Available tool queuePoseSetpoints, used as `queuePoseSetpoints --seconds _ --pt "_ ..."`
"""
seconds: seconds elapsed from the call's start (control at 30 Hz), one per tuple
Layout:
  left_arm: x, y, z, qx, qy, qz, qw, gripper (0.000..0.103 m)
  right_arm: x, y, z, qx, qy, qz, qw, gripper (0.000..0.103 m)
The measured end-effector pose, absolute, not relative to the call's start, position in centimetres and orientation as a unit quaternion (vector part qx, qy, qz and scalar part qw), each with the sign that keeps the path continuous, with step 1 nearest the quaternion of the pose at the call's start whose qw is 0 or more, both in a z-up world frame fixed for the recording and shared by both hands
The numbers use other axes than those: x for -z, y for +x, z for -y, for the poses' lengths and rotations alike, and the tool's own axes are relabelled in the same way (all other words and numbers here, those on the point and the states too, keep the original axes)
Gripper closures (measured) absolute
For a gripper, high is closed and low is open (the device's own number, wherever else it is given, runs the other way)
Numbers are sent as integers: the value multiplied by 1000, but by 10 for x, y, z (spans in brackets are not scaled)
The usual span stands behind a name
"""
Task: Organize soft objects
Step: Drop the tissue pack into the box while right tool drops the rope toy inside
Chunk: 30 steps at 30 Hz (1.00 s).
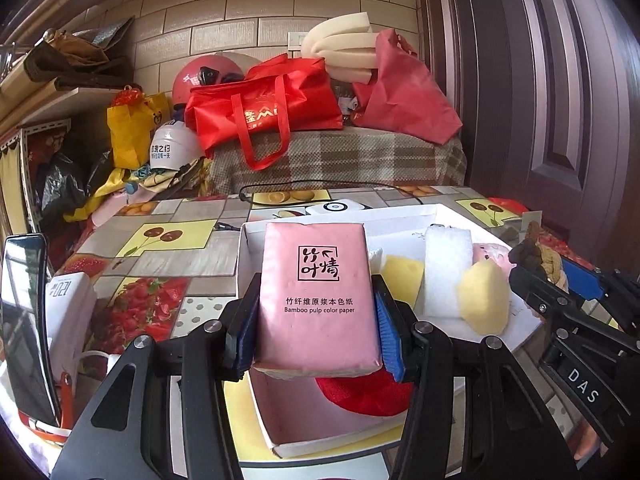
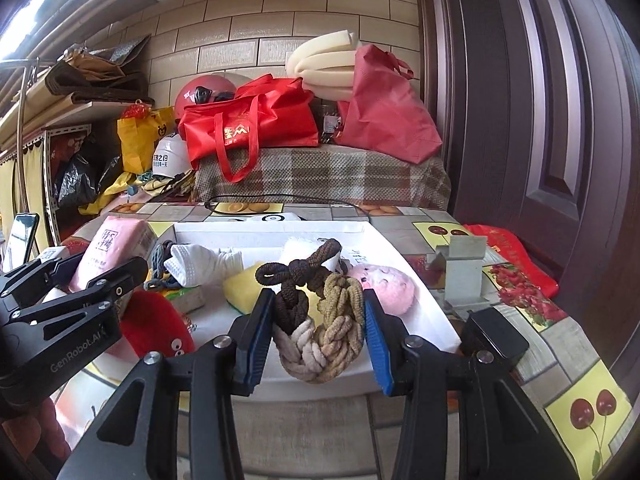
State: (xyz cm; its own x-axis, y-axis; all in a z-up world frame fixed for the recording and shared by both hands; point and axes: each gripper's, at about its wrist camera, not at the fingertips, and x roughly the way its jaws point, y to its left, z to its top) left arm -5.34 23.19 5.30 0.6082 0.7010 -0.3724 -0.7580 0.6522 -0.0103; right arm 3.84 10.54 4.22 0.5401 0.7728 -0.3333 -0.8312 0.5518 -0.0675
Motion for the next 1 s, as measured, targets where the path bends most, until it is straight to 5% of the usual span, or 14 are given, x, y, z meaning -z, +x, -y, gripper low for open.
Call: queuePoseSetpoints --seconds 0.47,0.53,0.6,0.67,1.0 --pt "-52 -37 -271 -406 -127 -182 887 53 -41 74 -164 -454 -117 -165 868 59" --pt "-50 -36 -275 -405 -139 -190 884 44 -40 76 -169 -456 -121 -169 865 59" --pt "-49 -40 -277 -413 -147 -185 880 19 -39 75 -173 -453 -129 -170 866 50" --pt "-51 -44 -275 -420 -146 -172 879 5 -39 72 -172 -446 -132 -163 870 13" --pt "-60 -54 -242 -430 -78 -131 890 0 -46 72 -153 -439 -89 -136 884 0"
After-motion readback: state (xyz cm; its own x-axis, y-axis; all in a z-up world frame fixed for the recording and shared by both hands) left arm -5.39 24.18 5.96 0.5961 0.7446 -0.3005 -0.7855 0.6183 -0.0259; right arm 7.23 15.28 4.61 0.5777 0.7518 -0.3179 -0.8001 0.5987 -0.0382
